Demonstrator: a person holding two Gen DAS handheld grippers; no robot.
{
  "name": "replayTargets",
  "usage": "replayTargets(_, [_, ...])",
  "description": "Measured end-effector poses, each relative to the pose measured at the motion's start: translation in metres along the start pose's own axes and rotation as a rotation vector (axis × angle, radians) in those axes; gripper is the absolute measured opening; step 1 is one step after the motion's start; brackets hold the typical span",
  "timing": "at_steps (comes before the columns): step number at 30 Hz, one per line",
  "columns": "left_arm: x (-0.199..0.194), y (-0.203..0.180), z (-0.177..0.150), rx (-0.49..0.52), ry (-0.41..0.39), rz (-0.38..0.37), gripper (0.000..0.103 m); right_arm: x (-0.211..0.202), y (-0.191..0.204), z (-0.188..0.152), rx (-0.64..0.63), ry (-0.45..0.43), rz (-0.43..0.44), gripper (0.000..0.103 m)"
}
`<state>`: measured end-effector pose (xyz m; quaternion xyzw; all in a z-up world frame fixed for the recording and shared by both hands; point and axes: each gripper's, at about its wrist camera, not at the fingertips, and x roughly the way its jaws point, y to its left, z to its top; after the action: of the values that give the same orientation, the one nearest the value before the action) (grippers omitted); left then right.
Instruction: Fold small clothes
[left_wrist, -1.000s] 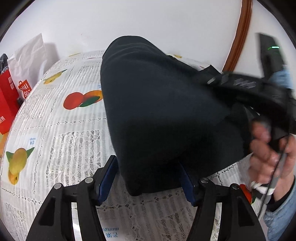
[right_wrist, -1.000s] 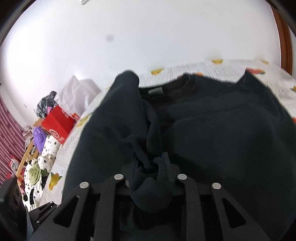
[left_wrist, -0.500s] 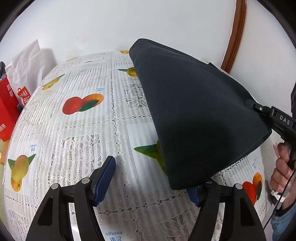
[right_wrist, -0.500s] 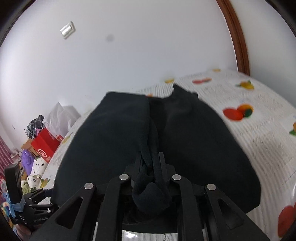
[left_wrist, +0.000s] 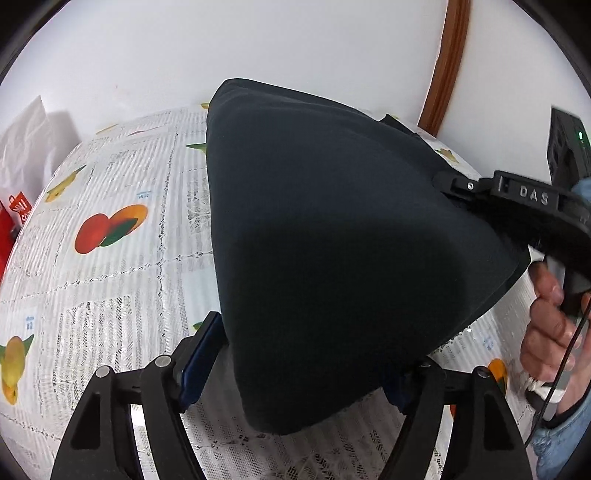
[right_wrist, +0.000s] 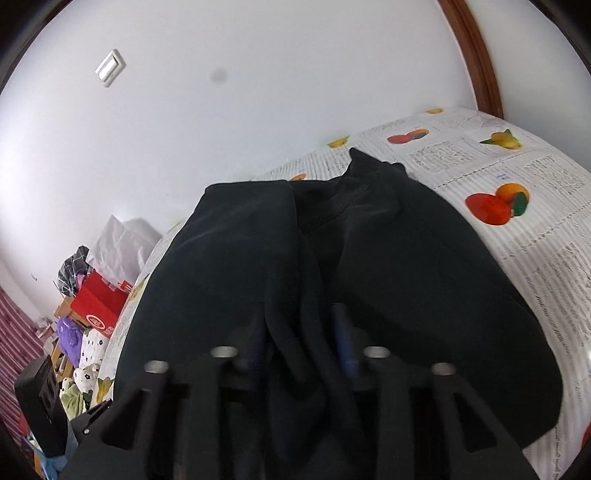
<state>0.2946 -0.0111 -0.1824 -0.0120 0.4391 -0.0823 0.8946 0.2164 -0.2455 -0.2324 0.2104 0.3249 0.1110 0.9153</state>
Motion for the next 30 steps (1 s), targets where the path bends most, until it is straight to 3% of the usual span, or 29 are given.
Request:
replayTargets(3, [0.004,0.000,0.004,-0.002,0.008,0.023,0.076,-0.001,0.012,0.009,-0.058,-0.008,0.000,0.010])
replayTargets(7, [0.008,0.006,0.007,-0.014,0.012,0.032,0.076,-0.041,0.003,0.020,-0.076,-0.173,0.065,0.009])
replayTargets(9, [0.009,0.009,0.009,-0.015,0.019,0.032,0.076,-0.054,-0.014,0.019,-0.029,-0.204,0.022,0.009])
replayTargets(12, [0.011,0.010,0.011,-0.010,0.021,0.037,0.077,-0.049,-0.042,0.014,0.015,-0.156,-0.034,0.009])
replayTargets(15, [0.012,0.009,0.011,-0.003,0.000,0.032,0.077,-0.037,-0.060,0.008,0.070,-0.079,-0.003,0.013])
replayTargets(20, [-0.008,0.003,0.002,0.004,-0.061,-0.030,0.074,-0.041,-0.056,0.002,0.076,-0.052,0.029,0.035])
replayTargets(27, [0.010,-0.029,0.013,0.060,-0.022,-0.009,0.075,-0.034,-0.049,-0.001,0.052,-0.041,-0.005,0.034])
replayTargets(30, [0.017,-0.033,0.012,0.069,-0.006,0.036,0.078,-0.030,-0.047,0.004,0.049,-0.038,-0.006,0.021])
